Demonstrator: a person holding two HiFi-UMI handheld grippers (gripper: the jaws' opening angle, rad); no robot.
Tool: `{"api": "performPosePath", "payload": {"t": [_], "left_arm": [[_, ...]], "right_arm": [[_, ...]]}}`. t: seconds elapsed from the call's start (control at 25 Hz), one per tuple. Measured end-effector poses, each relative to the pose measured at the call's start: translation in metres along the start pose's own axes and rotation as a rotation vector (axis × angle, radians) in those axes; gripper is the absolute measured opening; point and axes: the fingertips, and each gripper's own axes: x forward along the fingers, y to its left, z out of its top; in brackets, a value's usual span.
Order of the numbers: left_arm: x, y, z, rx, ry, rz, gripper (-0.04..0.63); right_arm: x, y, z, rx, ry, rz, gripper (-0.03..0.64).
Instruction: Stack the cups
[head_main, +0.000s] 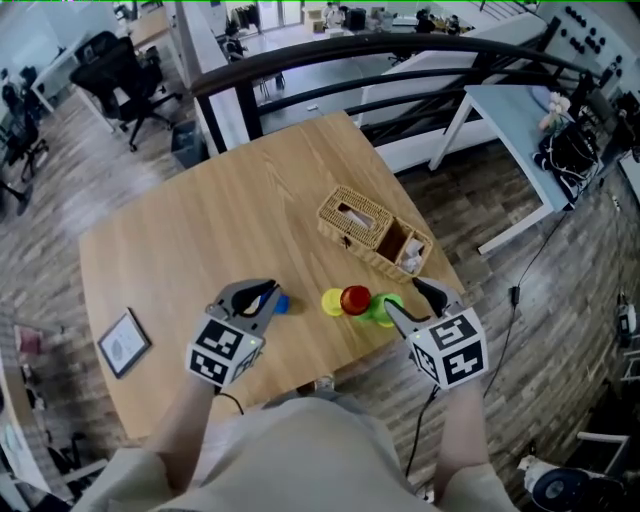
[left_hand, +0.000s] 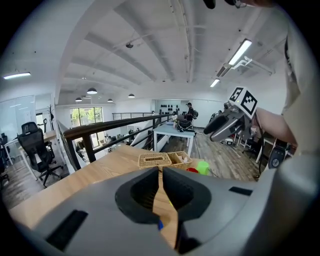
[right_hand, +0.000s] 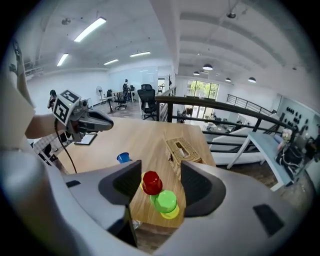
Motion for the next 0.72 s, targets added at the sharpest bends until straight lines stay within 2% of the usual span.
{"api": "performPosePath", "payload": {"t": [0.28,0.52,0.72], "left_arm": [[-0.035,0.006,0.008,0.006,-0.039,0.047,0.043],[-0.063,0.014,-0.003,-0.005,-0.032,0.081,0.043],[-0.076,0.025,-0.012,-0.019,-0.029,0.107,0.043]], "right_arm": [[-0.029,0.035,0.034,-0.06,-0.103,0.008,0.239],[-0.027,0.068,0.038,-0.095,-0.109,0.063,0.239],[-0.013,0.107,0.048,-0.139,-0.105,0.144,0.239]]}}
